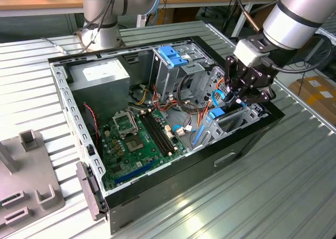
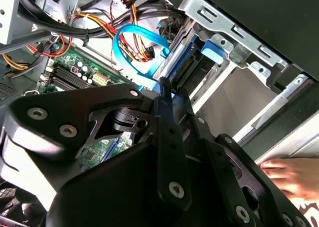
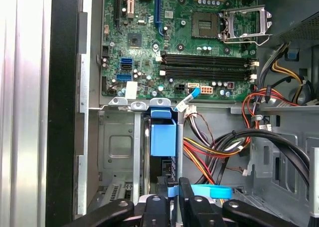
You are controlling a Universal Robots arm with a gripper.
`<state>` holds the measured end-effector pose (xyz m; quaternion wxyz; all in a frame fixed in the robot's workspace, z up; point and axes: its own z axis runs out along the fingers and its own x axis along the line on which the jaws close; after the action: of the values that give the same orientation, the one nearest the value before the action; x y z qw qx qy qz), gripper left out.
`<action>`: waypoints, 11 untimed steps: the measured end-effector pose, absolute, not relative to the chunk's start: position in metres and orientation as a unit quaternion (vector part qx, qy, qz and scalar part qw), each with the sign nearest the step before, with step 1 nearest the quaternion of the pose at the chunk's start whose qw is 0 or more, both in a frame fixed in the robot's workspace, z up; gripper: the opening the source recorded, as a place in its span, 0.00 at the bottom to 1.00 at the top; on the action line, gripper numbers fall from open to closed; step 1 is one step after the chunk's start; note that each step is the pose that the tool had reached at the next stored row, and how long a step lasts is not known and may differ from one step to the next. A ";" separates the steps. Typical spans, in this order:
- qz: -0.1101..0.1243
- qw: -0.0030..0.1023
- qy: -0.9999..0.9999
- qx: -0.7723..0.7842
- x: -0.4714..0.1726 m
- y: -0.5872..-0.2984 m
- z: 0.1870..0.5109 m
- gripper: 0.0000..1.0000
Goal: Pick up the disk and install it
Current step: 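Insert the first disk wire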
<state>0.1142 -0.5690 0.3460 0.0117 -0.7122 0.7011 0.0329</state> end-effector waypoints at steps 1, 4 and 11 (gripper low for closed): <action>0.033 0.012 0.701 -0.712 0.114 -0.569 0.347 0.24; 0.033 0.011 0.701 -0.712 0.114 -0.569 0.352 0.24; 0.031 0.012 0.701 -0.712 0.114 -0.569 0.360 0.24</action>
<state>0.1139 -0.5690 0.3603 0.0117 -0.7122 0.7012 0.0314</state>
